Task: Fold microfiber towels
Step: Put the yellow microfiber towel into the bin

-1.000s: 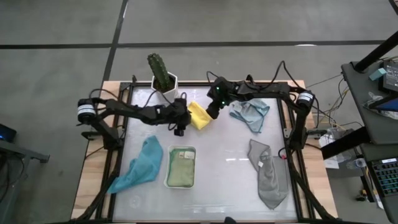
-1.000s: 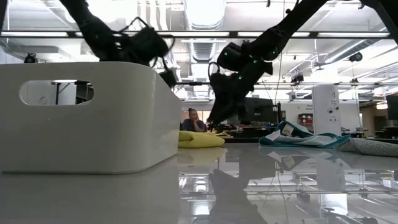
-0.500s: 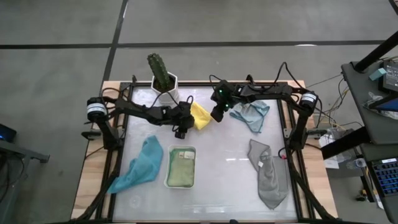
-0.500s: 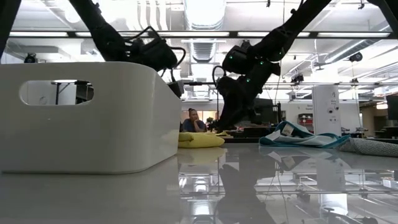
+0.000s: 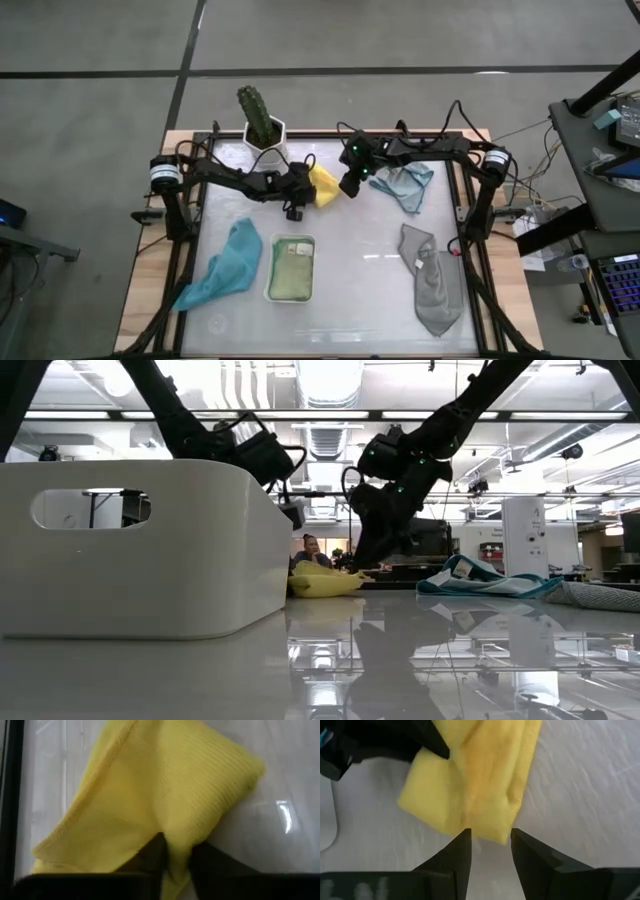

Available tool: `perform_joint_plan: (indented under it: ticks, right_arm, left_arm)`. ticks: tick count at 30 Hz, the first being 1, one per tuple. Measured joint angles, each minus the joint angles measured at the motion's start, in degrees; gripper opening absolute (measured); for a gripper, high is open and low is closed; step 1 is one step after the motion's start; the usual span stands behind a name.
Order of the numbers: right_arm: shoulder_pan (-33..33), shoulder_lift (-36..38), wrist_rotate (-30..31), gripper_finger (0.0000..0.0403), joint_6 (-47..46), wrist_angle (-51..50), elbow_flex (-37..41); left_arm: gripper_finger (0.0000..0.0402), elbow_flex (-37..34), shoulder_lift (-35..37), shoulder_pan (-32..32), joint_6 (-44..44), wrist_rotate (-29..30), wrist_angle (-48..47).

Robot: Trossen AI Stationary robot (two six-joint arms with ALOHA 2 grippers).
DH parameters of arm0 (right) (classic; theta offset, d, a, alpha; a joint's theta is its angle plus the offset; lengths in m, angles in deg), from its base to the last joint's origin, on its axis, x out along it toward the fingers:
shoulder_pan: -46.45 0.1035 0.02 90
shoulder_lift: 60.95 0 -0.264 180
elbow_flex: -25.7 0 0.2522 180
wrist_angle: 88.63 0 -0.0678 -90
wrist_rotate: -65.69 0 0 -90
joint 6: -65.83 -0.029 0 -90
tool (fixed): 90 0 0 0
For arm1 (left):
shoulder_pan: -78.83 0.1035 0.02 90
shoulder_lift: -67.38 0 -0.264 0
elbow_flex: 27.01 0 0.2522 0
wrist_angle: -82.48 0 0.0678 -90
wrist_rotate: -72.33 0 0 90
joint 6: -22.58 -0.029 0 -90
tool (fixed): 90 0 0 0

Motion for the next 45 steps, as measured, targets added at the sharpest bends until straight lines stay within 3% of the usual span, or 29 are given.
perform_joint_plan:
  ticks: [3,11,18,24,30,34,36,40,45]
  right_arm:
    - [0.27,1.48,0.00,0.0129,-0.02,-0.12,1.21]
    - [0.72,15.38,0.11,0.0129,0.26,6.48,12.57]
    - [2.19,29.56,0.08,0.0129,-2.26,18.28,25.10]
    - [3.80,37.74,0.09,0.0129,-3.16,23.00,31.14]
    - [5.10,40.34,0.10,0.0129,-3.16,24.45,33.05]
    - [5.36,39.96,0.12,0.0130,-3.03,25.07,33.07]
    - [5.35,39.51,0.13,0.0130,-3.02,25.49,33.07]
    - [5.37,38.56,0.13,0.0130,-3.87,25.61,33.07]
    - [5.61,37.05,0.15,0.0130,-5.21,25.63,33.07]
  left_arm:
    - [0.0013,-0.20,1.33,0.02,3.36,0.04,-1.08]
    - [0.0004,0.03,11.37,-1.00,13.40,-0.02,-7.96]
    - [0.0003,0.37,23.42,-6.22,14.22,-0.58,-11.44]
    - [0.0002,0.44,31.10,-16.83,6.08,-1.11,-13.35]
    - [0.0002,0.61,32.45,-29.00,-2.65,4.06,-14.29]
    - [0.0002,0.52,31.64,-38.28,-9.04,20.70,-17.07]
    - [0.0002,0.72,31.70,-41.77,-10.47,25.28,-19.73]
    - [0.0002,0.85,31.84,-47.12,-8.20,25.21,-21.59]
    - [0.0002,-0.13,30.69,-49.18,-6.06,24.17,-23.64]
